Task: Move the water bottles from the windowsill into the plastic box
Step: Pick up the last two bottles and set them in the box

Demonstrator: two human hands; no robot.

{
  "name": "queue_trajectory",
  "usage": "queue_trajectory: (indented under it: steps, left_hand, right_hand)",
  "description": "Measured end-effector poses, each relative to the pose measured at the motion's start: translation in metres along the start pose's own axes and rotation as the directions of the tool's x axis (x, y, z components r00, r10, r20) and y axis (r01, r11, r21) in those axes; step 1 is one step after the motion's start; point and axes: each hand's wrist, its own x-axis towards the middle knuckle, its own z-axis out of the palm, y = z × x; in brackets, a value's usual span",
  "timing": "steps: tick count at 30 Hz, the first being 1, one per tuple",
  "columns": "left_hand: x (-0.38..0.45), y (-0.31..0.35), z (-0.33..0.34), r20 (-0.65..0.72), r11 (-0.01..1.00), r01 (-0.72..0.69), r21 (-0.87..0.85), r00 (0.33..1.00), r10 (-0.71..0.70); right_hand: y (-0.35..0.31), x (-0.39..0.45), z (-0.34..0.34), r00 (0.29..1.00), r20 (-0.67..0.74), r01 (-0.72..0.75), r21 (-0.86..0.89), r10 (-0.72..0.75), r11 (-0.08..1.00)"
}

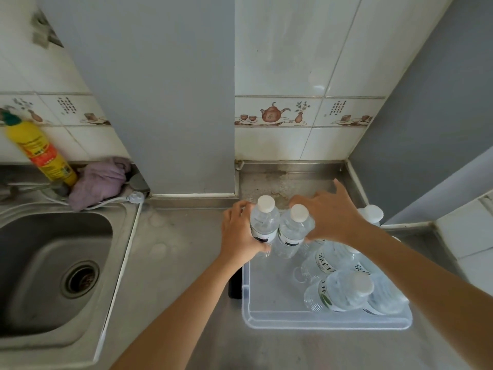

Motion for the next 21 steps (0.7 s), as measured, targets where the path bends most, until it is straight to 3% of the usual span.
queue_trajectory:
  steps: [3, 5, 8, 15, 19, 21]
  left_hand:
    - [-0.003, 0.000, -0.002, 0.034, 0.999, -0.037, 0.005, 0.999, 0.037]
    - [-0.007, 0.003, -0.009, 0.027, 0.985, -0.058, -0.162, 0.998, 0.064]
    - [-0.010, 0.016, -0.030, -0.012, 0.881, -0.090, -0.464, 0.995, 0.095]
    - [0.003, 0.039, -0.056, 0.018, 0.903, -0.226, -0.366, 0.968, 0.250]
    - [0.004, 0.046, -0.053, -0.041, 0.860, -0.388, -0.331, 0.917, 0.398]
    - [0.005, 0.048, -0.051, -0.058, 0.853, -0.399, -0.335, 0.913, 0.404]
  right_hand:
    - [-0.001, -0.007, -0.002, 1.000, 0.000, -0.007, 0.048, 0.007, 0.999]
    - [0.001, -0.013, -0.004, 0.999, -0.029, -0.010, 0.128, 0.014, 0.992]
    - [0.008, -0.021, -0.010, 0.993, -0.099, -0.031, 0.271, 0.060, 0.962]
    - [0.007, -0.034, -0.010, 0.970, -0.210, -0.035, 0.371, 0.121, 0.928]
    - [0.004, -0.036, 0.001, 0.900, -0.388, -0.052, 0.357, 0.199, 0.933]
    - [0.005, -0.037, -0.003, 0.924, -0.317, -0.061, 0.426, 0.213, 0.903]
